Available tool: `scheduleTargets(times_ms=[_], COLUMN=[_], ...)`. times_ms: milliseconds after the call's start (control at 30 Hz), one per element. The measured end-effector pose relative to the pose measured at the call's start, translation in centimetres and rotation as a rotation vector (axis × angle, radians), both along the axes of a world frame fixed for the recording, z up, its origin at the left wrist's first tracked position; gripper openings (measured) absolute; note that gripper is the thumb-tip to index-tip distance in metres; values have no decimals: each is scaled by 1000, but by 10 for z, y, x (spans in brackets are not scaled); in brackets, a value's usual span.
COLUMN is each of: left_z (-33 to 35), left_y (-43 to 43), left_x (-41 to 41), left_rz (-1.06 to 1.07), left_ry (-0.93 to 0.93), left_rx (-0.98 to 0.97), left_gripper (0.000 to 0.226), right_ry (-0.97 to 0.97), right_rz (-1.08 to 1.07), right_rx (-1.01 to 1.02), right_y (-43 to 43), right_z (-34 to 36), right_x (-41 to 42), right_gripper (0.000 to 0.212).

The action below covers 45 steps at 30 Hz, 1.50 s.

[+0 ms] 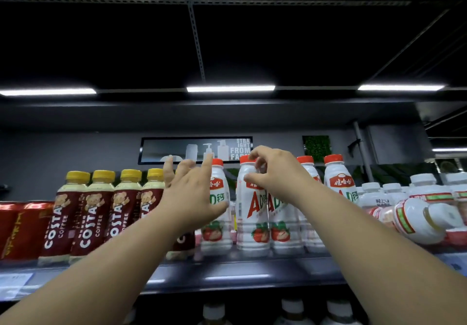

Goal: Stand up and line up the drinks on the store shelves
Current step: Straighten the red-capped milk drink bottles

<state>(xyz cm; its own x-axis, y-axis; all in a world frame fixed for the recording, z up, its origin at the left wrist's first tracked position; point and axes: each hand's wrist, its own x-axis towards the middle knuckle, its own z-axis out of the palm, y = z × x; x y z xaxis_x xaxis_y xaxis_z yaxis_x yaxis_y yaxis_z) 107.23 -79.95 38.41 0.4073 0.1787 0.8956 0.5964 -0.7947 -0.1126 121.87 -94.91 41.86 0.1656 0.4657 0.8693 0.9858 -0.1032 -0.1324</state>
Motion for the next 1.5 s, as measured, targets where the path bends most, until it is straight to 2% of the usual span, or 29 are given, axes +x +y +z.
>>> scheduleTargets(times_ms=[133,233,367,467,567,833,1000,1167,1300,1500], left_z=[41,67,85,87,83,76,77,73,70,66], left_y=[-2,5,14,16,15,24,22,14,11,8], left_x=[0,2,2,5,10,5,0,-4,-5,-7], left_rz=[-100,-235,-463,-439,-466,-514,-466,-367,-355,-347], left_ry=[-17,-15,70,140,139,90,127,193,176,173], left_rx=[-90,-237,-480,-483,-457,-416,-375,-297,-279,-255], left_gripper=[79,68,43,26,18,15,18,33,39,43], right_ry=[-118,-153,-148,-107,-105,-83,-93,-139,-180,-194], right_rz=[-2,-111,-233,-132,-66,58,33,-48,-58,-41], right_rx=[-63,-179,-384,-383,-326,-180,-200,-264,-351,-335], right_y=[2,4,10,14,20,36,39,27,20,15], right_z=[28,42,49,49,47,37,34,33,32,26], right_x=[-6,-8,-3,-1,0,-1,0,0,-2,-2], right_gripper=[57,67,52,41,34,25,27,37,64,68])
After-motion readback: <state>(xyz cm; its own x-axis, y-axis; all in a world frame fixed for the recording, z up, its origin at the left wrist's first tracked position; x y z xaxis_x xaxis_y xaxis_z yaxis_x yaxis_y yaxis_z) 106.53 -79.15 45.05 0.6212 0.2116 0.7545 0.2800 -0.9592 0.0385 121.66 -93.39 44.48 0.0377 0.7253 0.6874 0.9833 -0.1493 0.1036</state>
